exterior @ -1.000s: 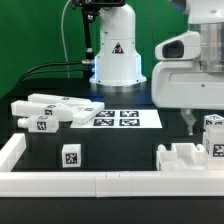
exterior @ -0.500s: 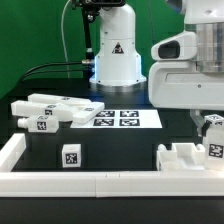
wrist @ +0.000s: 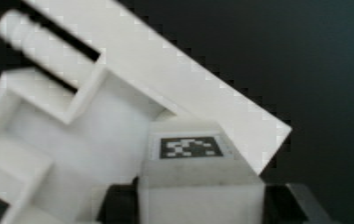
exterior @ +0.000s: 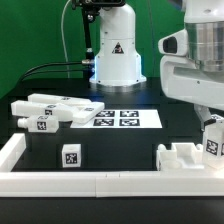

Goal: Assemble chair

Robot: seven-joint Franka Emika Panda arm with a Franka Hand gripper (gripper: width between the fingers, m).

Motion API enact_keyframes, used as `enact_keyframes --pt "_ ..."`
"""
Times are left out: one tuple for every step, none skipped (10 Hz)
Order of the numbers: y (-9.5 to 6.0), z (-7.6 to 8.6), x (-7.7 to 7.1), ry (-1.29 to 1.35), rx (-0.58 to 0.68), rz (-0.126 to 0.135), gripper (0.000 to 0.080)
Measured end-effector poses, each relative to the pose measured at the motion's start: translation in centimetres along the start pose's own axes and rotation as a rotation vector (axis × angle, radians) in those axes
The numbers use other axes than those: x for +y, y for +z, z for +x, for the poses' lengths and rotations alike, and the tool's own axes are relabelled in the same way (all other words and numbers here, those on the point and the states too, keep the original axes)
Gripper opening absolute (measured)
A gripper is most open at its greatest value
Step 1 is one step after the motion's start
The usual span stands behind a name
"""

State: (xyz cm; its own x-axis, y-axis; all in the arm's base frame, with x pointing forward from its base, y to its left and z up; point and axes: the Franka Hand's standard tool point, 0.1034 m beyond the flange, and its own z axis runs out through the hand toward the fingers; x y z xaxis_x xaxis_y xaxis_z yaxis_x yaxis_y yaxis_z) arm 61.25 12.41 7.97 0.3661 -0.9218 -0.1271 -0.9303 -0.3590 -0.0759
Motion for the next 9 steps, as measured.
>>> enact_keyframes --pt "0.16 0.23 0.03 0.165 -0.022 0.026 0.0284" --pt "0.19 0.29 0.01 0.297 -0.041 0.037 0.0284" --pt "0.07 0.06 -0.16 0.391 -0.047 0.034 0.0284" --pt "0.09 -0.02 -0.18 0.409 -0.046 0.034 0.0284" --pt "0.15 0.01 -0.12 0.388 -0.046 0.033 0.0294" --pt "0.15 -0.02 -0.11 0.294 -0.036 0.031 0.0294" --pt "0.22 -0.08 -0.12 0.156 -0.025 0.031 0.0475" --pt "0.39 0.20 -0.06 0.030 -0.021 0.032 0.0607" --pt "0.41 0.23 -0.06 -0.160 -0.010 0.024 0.0607"
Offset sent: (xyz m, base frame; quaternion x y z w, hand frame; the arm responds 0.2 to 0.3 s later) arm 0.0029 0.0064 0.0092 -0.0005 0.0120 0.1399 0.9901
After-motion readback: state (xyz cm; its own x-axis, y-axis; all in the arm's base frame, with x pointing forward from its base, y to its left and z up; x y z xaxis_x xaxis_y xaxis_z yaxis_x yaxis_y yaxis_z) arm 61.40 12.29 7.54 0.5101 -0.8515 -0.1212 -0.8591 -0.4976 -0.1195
